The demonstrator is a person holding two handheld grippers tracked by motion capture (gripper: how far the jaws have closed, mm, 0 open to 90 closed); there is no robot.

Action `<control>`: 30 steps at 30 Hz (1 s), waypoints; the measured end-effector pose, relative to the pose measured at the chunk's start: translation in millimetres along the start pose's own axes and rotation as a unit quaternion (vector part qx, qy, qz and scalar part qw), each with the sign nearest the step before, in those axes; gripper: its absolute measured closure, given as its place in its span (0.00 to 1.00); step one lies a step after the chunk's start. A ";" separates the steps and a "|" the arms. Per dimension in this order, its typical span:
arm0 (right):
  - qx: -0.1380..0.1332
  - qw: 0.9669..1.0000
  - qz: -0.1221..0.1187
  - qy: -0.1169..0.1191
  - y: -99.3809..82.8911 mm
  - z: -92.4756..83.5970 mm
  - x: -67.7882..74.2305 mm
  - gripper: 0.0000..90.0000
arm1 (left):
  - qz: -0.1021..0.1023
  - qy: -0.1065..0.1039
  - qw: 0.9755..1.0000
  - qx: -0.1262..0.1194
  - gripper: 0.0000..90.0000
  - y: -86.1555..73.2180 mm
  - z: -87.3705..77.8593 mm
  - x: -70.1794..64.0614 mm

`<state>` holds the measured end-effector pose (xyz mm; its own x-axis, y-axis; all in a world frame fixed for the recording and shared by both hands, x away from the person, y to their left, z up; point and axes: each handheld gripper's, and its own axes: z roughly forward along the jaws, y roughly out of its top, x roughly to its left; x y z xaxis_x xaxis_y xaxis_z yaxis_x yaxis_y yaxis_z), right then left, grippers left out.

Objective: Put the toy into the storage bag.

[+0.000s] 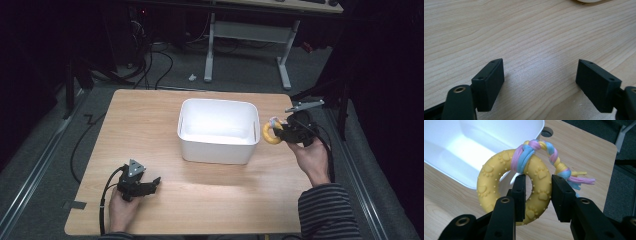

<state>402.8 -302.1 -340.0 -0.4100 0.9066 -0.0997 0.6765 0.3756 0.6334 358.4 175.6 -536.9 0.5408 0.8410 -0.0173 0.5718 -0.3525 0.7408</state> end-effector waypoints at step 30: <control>0.002 0.999 -0.041 0.013 45.7 8.6 34.0 0.74 | 0.006 -0.005 1.000 0.003 0.23 -0.4 -0.5 -2.0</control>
<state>425.0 -252.4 -321.0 -0.4807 0.8670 -0.1314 0.6422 0.4501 0.6204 356.8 174.3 -536.9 0.5540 0.8324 -0.0152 0.5687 -0.3650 0.7372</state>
